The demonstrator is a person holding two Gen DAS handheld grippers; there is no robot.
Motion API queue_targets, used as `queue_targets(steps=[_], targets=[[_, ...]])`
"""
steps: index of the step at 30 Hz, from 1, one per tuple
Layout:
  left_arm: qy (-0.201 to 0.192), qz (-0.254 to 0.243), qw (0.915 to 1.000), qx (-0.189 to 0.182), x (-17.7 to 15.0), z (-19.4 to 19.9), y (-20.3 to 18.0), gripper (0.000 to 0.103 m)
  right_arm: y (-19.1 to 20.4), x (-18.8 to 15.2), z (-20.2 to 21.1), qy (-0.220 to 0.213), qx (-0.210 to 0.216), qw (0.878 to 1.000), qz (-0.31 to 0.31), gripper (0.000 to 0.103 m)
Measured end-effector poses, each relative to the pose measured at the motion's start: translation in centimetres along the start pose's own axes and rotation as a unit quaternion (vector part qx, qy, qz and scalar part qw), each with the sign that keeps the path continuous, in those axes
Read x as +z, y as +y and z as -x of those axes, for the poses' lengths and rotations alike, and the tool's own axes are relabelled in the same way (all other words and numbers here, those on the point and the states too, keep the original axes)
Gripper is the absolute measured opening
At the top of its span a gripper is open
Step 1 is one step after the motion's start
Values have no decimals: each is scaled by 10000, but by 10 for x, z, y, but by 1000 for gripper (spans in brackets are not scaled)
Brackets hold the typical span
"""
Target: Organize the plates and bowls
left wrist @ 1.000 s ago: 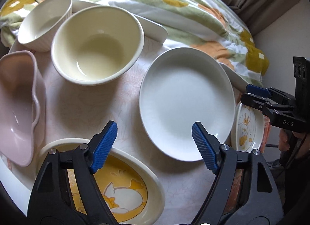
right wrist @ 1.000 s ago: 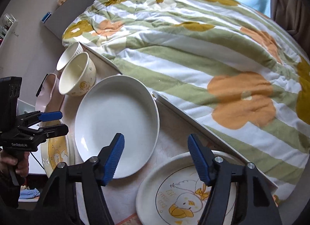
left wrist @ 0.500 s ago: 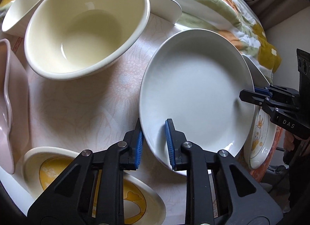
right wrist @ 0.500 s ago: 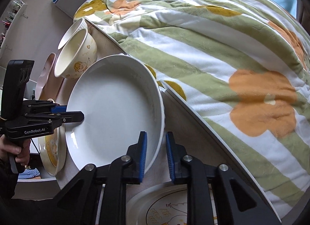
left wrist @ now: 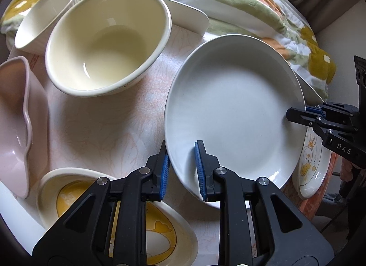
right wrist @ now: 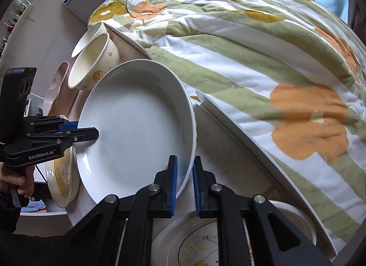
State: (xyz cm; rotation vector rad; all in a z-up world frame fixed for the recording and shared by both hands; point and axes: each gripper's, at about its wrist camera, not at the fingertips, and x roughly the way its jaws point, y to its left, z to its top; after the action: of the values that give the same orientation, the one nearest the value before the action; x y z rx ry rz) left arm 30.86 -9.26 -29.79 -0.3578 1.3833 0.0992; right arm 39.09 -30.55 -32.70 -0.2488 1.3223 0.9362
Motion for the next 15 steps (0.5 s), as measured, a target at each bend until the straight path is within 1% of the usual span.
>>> queue_targets(steps=[7,12,15], targets=[[-294,-113,9994,-105,-9,45,4,19,26,1,36,-284,-146,9995,50,12],[-543,-294,9978,-246,-30,86,19,19,62,-4,64,-513,-232,9984,-49,12],[-713,-501,9958,-274,-47,107,33,19,90,-14,75,-655,-288,9973,-155,12]])
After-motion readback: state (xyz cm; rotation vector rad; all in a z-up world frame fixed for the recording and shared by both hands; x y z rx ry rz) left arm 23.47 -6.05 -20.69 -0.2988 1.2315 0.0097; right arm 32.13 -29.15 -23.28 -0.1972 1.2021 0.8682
